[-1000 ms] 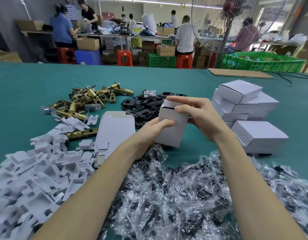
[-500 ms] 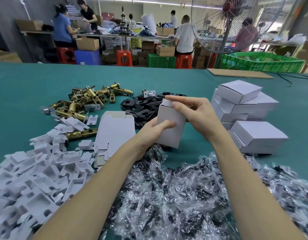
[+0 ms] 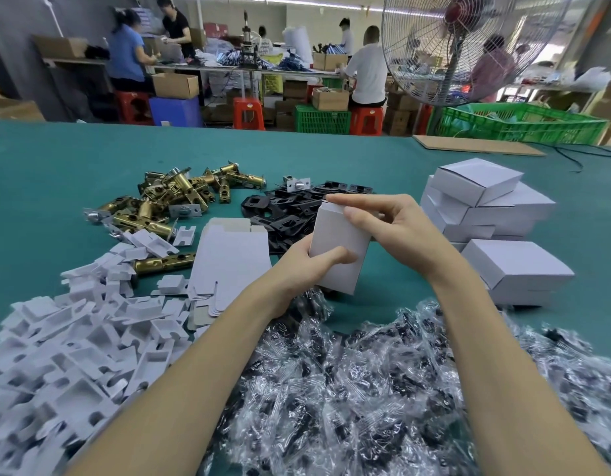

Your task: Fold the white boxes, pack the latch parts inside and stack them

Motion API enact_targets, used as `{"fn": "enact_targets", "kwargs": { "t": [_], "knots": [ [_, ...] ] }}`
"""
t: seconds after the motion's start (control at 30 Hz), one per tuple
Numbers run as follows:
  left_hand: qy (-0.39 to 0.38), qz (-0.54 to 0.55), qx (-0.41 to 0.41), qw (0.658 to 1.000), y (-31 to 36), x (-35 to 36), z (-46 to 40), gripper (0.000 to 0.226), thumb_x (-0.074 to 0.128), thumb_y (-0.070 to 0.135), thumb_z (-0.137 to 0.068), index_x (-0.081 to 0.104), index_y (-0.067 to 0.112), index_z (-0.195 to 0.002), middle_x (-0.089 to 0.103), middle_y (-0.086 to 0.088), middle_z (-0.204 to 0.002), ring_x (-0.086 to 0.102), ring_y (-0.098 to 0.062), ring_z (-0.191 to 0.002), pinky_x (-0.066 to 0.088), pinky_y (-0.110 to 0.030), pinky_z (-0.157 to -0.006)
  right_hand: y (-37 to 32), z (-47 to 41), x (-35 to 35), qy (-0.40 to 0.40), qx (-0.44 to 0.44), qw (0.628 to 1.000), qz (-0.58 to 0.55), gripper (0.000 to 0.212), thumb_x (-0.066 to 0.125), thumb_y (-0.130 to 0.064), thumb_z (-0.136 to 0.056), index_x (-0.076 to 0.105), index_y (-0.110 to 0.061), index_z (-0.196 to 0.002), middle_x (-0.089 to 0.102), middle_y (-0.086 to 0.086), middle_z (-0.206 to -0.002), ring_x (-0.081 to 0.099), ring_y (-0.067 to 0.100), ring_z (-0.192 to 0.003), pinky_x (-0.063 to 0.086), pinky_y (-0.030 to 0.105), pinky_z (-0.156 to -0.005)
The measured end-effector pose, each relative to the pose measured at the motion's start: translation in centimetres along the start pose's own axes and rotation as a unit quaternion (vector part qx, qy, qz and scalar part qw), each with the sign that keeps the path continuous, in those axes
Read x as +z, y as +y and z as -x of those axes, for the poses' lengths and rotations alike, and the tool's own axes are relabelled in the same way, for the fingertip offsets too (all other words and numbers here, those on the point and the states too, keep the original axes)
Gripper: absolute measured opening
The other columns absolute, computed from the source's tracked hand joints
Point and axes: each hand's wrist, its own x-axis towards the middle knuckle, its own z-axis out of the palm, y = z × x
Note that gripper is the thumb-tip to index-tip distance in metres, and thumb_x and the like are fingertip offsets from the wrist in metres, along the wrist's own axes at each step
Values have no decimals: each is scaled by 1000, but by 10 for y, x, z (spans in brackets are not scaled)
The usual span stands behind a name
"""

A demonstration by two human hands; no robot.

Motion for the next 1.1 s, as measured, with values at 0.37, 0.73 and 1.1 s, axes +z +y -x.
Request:
{"fn": "enact_targets", "kwargs": {
  "t": [0.37, 0.73, 1.1],
  "knots": [
    [-21, 11, -5, 1000, 3, -3, 3, 45, 70, 44, -70, 67, 31, -113, 76, 5, -105, 67, -14, -95, 49, -26, -77, -4, 0, -11, -106, 32, 994, -24, 37, 60, -15, -103, 67, -35, -134, 67, -16, -134, 65, 17, -122, 50, 53, -106],
    [-36, 29, 2, 999, 3, -4, 3, 47, 73, 38, -71, 67, 28, -116, 76, 7, -99, 67, -11, -90, 50, -25, -75, -10, 0, -5, -63, 53, 996, -19, 27, 54, -28, -107, 73, -40, -122, 75, -11, -117, 67, 19, -113, 58, 49, -92],
    [-37, 79, 72, 994, 6, -7, 8, 51, 76, 21, -79, 64, 17, -129, 72, -10, -120, 66, -15, -102, 53, -40, -91, -15, 0, -3, -70, 21, 995, -64, 29, 49, -25, -109, 71, -36, -123, 77, -10, -113, 71, 4, -104, 57, 20, -79]
  ]
}}
